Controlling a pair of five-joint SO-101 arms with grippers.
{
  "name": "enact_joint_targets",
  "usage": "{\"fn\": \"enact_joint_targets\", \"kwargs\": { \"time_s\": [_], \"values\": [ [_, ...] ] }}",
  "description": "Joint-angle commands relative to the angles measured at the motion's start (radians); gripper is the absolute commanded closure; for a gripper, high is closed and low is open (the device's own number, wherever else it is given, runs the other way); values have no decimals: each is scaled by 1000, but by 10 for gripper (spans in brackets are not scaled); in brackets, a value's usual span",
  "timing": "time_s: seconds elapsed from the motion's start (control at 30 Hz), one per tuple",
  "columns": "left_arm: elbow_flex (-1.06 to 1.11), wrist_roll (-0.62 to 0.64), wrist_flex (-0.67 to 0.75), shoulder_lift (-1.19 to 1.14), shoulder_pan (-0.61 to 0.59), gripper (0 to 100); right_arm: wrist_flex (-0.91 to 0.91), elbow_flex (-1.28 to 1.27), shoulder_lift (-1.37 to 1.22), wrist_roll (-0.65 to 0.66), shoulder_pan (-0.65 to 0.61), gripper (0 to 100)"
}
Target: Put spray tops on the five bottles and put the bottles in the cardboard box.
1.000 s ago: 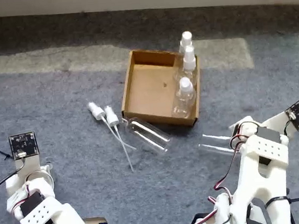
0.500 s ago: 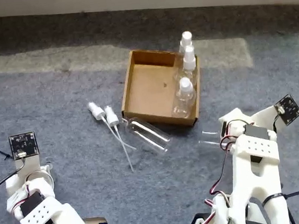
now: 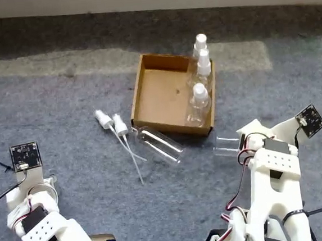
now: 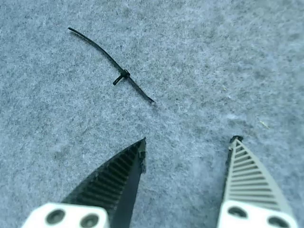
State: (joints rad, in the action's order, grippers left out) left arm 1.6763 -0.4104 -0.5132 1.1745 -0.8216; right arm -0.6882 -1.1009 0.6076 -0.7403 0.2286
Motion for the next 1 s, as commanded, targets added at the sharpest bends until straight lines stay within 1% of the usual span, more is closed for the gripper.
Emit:
{"fn": "enact_joint_targets", "kwargs": {
  "time_s": [0.0, 0.27, 0.3, 0.37, 0.47, 0.63, 0.77, 0.83, 0.97],
  "values": [
    [16, -2, -6, 1, 16, 741, 4, -15, -5, 18, 8, 773],
    [16, -2, -6, 1, 16, 741, 4, -15, -5, 28, 13, 773],
    [16, -2, -6, 1, 16, 741, 4, -10, -5, 51, 18, 778],
    [16, -2, -6, 1, 16, 741, 2, -8, -5, 130, 47, 783],
    [16, -2, -6, 1, 15, 741, 1, -8, -5, 276, 91, 834],
    [16, -2, -6, 1, 15, 741, 1, -8, -5, 681, 130, 871],
    [16, -2, -6, 1, 15, 741, 5, 1, -4, 928, 170, 878],
    [16, -2, -6, 1, 15, 741, 1, 38, -4, 999, 177, 879],
    [16, -2, -6, 1, 15, 741, -1, 116, -4, 1046, 177, 879]
  ]
}}
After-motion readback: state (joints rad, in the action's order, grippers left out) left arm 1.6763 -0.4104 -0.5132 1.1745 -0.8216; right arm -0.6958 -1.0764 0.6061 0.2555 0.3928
